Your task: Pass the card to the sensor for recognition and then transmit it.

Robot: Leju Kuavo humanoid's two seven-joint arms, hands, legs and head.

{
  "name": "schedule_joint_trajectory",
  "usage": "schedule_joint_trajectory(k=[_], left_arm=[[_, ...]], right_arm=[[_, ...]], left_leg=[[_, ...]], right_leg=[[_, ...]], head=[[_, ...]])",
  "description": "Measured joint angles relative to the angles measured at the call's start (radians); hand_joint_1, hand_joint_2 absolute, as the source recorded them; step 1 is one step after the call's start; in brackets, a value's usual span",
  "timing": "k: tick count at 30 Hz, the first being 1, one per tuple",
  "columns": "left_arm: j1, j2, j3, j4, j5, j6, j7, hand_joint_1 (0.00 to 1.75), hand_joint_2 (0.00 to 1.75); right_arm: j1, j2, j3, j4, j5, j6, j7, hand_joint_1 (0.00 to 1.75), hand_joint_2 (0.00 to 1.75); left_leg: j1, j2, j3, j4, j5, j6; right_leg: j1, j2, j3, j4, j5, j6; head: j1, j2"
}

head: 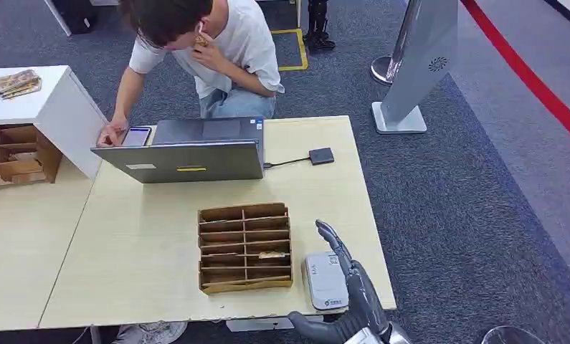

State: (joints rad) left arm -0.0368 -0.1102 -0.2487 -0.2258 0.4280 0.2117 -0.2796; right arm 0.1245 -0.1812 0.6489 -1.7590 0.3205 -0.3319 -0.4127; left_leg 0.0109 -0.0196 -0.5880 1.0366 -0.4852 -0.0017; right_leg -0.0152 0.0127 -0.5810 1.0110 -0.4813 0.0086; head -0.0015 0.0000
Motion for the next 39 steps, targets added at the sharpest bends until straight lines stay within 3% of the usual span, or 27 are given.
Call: schedule_joint_trajectory(k=[16, 26, 39], left_arm=[[0.000, 0.000, 0.003, 0.000, -0.003, -0.006, 0.005, 0.00, 0.00], [-0.003, 0.000, 0.003, 0.000, -0.020, -0.016, 0.024, 0.00, 0.00], [-0.018, 0.003, -0.002, 0.000, -0.048, -0.023, 0.056, 0.00, 0.00]], right_arm=[[-0.051, -0.015, 0.071, 0.040, 0.382, -0.146, 0.121, 0.00, 1.75], [-0.110, -0.016, 0.133, 0.097, 0.580, -0.173, 0.242, 0.00, 1.75], [-0.209, -0.008, 0.216, 0.193, 0.656, -0.147, 0.309, 0.00, 1.75]], left_leg=[[0.000, 0.000, 0.000, 0.000, 0.000, 0.000], [0.000, 0.000, 0.000, 0.000, 0.000, 0.000], [0.000, 0.000, 0.000, 0.000, 0.000, 0.000]], right_leg=[[0.000, 0.000, 0.000, 0.000, 0.000, 0.000], [0.000, 0.000, 0.000, 0.000, 0.000, 0.000], [0.000, 0.000, 0.000, 0.000, 0.000, 0.000]], head=[[0.000, 0.000], [0.000, 0.000], [0.000, 0.000]])
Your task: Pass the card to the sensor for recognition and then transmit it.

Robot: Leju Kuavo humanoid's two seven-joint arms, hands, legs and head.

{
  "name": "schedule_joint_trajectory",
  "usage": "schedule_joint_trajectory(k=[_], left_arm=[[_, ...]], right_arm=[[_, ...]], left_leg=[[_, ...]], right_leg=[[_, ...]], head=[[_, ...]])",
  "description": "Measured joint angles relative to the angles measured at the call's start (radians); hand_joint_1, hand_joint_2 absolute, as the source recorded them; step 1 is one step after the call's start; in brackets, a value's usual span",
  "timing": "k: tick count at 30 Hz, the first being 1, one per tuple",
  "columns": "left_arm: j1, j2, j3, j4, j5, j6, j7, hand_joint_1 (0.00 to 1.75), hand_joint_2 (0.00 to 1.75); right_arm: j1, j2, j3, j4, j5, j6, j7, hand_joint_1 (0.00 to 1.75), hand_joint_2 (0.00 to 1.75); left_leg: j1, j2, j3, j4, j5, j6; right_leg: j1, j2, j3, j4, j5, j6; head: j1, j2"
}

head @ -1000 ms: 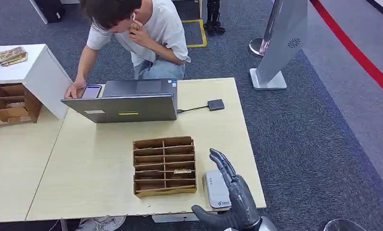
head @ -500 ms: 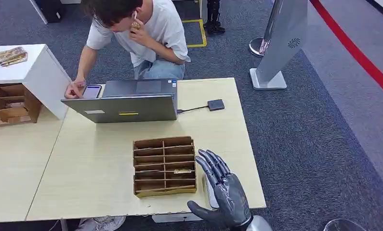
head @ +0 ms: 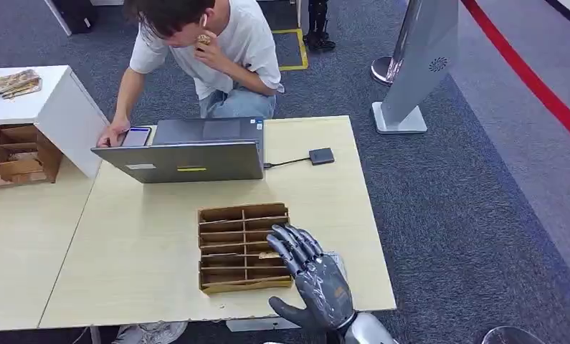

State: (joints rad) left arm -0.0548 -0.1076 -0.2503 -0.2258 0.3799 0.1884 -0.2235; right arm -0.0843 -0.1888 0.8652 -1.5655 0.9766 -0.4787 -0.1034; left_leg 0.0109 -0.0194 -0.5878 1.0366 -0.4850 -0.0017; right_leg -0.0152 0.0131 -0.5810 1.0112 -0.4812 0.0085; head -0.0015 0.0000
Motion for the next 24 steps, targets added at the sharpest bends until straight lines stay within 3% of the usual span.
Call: schedule_joint_trajectory(k=[9, 24], left_arm=[[-0.004, 0.001, -0.005, 0.000, -0.004, 0.000, 0.003, 0.00, 0.00], [-0.015, 0.001, -0.016, 0.000, -0.031, -0.009, 0.030, 0.00, 0.00]], right_arm=[[-0.031, 0.021, 0.023, 0.044, 0.016, 0.005, 0.013, 0.00, 1.75], [-0.076, 0.077, 0.044, 0.155, 0.057, 0.010, 0.089, 0.00, 1.75]], left_leg=[[0.000, 0.000, 0.000, 0.000, 0.000, 0.000], [0.000, 0.000, 0.000, 0.000, 0.000, 0.000]], right_leg=[[0.000, 0.000, 0.000, 0.000, 0.000, 0.000], [0.000, 0.000, 0.000, 0.000, 0.000, 0.000]], head=[[0.000, 0.000], [0.000, 0.000]])
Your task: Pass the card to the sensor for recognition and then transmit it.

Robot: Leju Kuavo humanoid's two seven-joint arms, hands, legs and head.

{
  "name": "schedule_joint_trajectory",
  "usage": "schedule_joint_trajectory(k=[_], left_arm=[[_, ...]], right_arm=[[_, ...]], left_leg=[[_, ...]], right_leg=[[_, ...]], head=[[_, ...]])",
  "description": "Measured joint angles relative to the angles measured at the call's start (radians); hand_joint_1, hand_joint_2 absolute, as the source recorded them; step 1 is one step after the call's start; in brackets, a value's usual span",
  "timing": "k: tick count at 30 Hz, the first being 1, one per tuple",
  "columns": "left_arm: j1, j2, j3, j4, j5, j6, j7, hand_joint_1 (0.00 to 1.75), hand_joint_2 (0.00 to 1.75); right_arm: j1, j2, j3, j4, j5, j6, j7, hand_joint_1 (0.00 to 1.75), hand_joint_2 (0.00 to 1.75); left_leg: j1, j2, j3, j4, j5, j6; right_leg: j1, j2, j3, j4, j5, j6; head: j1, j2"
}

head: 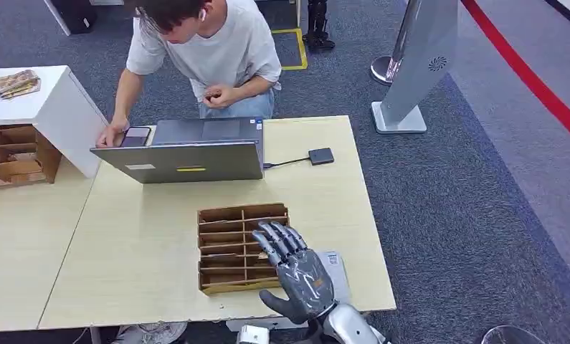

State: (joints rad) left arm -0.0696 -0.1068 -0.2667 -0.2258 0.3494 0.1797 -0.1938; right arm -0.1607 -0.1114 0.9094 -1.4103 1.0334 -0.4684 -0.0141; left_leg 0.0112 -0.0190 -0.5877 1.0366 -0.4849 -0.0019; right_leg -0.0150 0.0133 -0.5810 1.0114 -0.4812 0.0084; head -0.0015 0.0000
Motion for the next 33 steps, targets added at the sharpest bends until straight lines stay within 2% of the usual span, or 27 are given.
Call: schedule_joint_trajectory(k=[13, 33], left_arm=[[-0.004, 0.000, -0.013, 0.000, -0.011, -0.003, 0.009, 0.00, 0.00], [-0.005, 0.000, -0.014, 0.000, -0.014, -0.005, 0.012, 0.00, 0.00]], right_arm=[[-0.018, 0.042, 0.000, 0.111, 0.002, 0.017, 0.025, 0.00, 1.75], [-0.022, 0.060, -0.004, 0.175, 0.005, 0.016, 0.052, 0.00, 1.75]], left_leg=[[0.000, 0.000, 0.000, 0.000, 0.000, 0.000], [0.000, 0.000, 0.000, 0.000, 0.000, 0.000]], right_leg=[[0.000, 0.000, 0.000, 0.000, 0.000, 0.000], [0.000, 0.000, 0.000, 0.000, 0.000, 0.000]], head=[[0.000, 0.000], [0.000, 0.000]])
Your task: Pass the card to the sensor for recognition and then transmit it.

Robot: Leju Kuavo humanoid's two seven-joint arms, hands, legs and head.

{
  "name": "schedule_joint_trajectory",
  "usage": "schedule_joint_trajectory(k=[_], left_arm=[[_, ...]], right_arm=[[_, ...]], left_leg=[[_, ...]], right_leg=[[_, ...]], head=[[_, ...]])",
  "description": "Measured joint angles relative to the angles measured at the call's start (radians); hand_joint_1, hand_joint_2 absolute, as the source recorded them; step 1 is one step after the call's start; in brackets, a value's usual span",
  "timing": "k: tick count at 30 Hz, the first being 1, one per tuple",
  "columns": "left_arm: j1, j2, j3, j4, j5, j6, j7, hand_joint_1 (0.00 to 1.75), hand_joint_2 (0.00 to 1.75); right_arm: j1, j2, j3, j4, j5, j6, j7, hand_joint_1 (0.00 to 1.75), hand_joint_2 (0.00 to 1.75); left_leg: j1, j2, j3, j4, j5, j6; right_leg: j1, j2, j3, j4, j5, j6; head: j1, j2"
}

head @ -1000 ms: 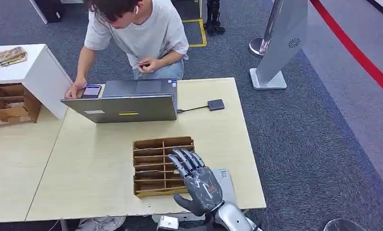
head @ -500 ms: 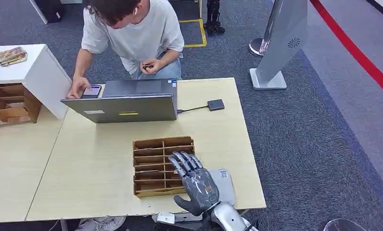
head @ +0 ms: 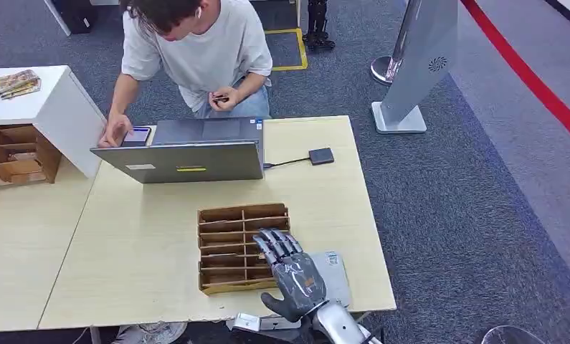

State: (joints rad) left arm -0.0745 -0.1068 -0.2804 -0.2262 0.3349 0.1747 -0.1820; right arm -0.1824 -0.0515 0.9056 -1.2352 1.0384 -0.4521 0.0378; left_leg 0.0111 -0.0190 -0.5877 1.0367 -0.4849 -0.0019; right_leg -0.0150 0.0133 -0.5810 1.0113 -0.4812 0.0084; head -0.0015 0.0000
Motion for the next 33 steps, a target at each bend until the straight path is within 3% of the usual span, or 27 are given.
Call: schedule_joint_trajectory(k=[33], left_arm=[[0.000, 0.000, 0.000, 0.000, -0.003, -0.001, 0.000, 0.00, 0.00]], right_arm=[[0.000, 0.004, -0.024, 0.002, 0.008, -0.003, 0.002, 0.05, 1.75]], left_leg=[[0.000, 0.000, 0.000, 0.000, 0.000, 0.000]], right_leg=[[0.000, 0.000, 0.000, 0.000, 0.000, 0.000]], head=[[0.000, 0.000]])
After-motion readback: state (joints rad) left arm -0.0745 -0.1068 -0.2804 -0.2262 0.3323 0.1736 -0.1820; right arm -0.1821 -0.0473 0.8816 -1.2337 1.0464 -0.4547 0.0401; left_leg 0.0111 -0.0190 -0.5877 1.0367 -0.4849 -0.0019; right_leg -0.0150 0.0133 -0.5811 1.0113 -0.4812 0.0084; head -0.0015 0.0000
